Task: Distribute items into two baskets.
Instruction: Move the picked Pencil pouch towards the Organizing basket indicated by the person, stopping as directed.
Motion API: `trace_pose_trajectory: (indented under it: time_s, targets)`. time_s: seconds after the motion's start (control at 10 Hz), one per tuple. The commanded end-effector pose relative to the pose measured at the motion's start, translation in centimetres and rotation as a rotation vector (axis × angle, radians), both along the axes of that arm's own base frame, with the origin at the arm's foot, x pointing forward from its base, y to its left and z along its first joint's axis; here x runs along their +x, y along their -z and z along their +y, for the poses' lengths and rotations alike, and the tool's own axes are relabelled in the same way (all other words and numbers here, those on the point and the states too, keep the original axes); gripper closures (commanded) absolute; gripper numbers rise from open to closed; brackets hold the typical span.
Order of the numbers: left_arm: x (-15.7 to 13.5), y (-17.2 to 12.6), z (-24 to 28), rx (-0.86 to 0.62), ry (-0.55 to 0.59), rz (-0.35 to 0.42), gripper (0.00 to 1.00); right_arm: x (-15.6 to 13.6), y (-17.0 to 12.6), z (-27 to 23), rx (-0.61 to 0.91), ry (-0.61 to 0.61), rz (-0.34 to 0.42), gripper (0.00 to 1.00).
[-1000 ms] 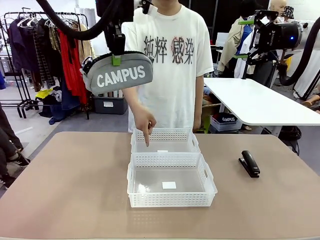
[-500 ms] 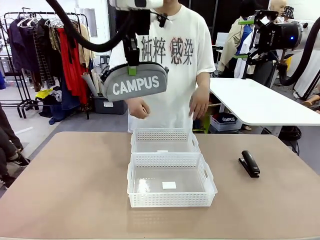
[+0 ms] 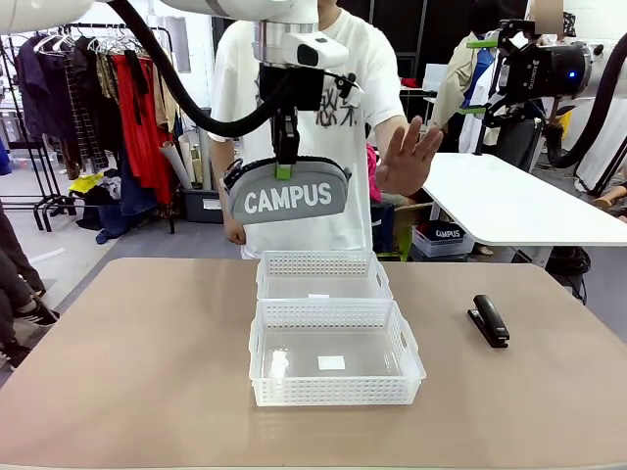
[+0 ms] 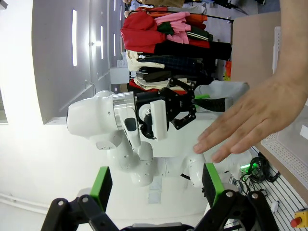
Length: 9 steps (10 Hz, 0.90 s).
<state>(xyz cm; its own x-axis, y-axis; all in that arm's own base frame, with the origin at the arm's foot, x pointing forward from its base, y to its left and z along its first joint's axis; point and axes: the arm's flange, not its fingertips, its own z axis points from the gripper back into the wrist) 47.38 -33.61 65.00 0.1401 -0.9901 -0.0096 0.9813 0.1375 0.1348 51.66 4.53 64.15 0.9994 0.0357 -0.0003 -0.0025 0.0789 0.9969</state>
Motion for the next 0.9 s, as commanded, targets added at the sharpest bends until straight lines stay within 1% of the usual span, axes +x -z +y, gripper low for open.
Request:
trace_pose_trajectory:
  time_s: [0.0,0.1,0.2,0.3,0.4,0.8]
  targets:
    - [-0.8,0.6,-0.2,0.014,0.042,0.011,1.00,-0.1,-0.2,0.0,0.001,0.000,-0.003,0.00]
    - [-1.2,0.7,-0.4,0.004,0.050,0.021,1.00,-0.1,-0.2,0.0,0.001,0.000,-0.003,0.00]
    - [-1.5,0.6,-0.4,-0.016,0.028,0.034,1.00,-0.1,-0.2,0.0,0.001,0.000,-0.003,0.00]
    - [-1.3,0.2,-0.1,-0.027,-0.005,0.020,1.00,-0.1,-0.2,0.0,0.001,0.000,-0.003,0.00]
    - [-0.8,0.6,-1.3,0.001,0.027,0.023,1.00,-0.1,-0.2,0.0,0.001,0.000,-0.003,0.00]
    - [-0.8,0.6,-1.3,0.001,0.027,0.023,1.00,-0.1,-0.2,0.0,0.001,0.000,-0.003,0.00]
